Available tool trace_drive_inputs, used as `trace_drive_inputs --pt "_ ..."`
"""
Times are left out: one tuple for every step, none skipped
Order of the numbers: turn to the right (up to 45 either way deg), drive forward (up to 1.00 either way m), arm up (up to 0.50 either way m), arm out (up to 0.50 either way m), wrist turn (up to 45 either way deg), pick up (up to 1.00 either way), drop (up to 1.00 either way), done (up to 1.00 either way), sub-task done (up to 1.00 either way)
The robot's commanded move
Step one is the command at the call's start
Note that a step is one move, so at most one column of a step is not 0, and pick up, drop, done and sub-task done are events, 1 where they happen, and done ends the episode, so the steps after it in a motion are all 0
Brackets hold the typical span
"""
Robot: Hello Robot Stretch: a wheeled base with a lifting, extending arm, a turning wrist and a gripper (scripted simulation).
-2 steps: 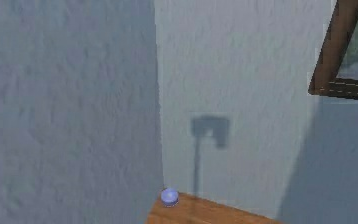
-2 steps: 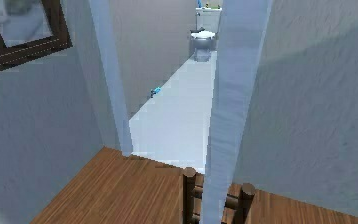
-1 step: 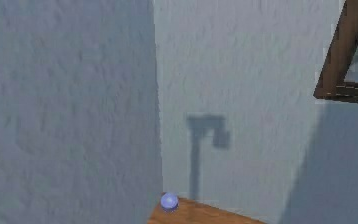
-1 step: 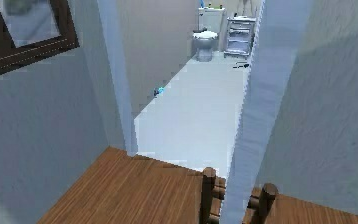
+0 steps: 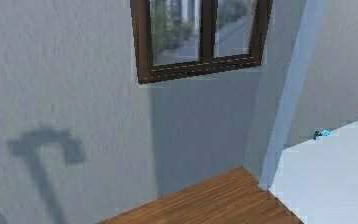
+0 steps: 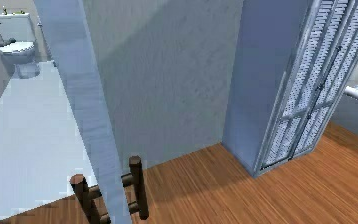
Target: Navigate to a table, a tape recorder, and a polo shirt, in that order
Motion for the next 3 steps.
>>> trace_drive_inputs --pt "6.0 0.00 0.00 0.00 0.0 0.00 0.00 0.00 0.00" --pt "0.0 0.50 0.00 0.00 0.0 0.00 0.00 0.00 0.00" --pt "45.0 0.00 0.00 0.00 0.0 0.00 0.00 0.00 0.00"
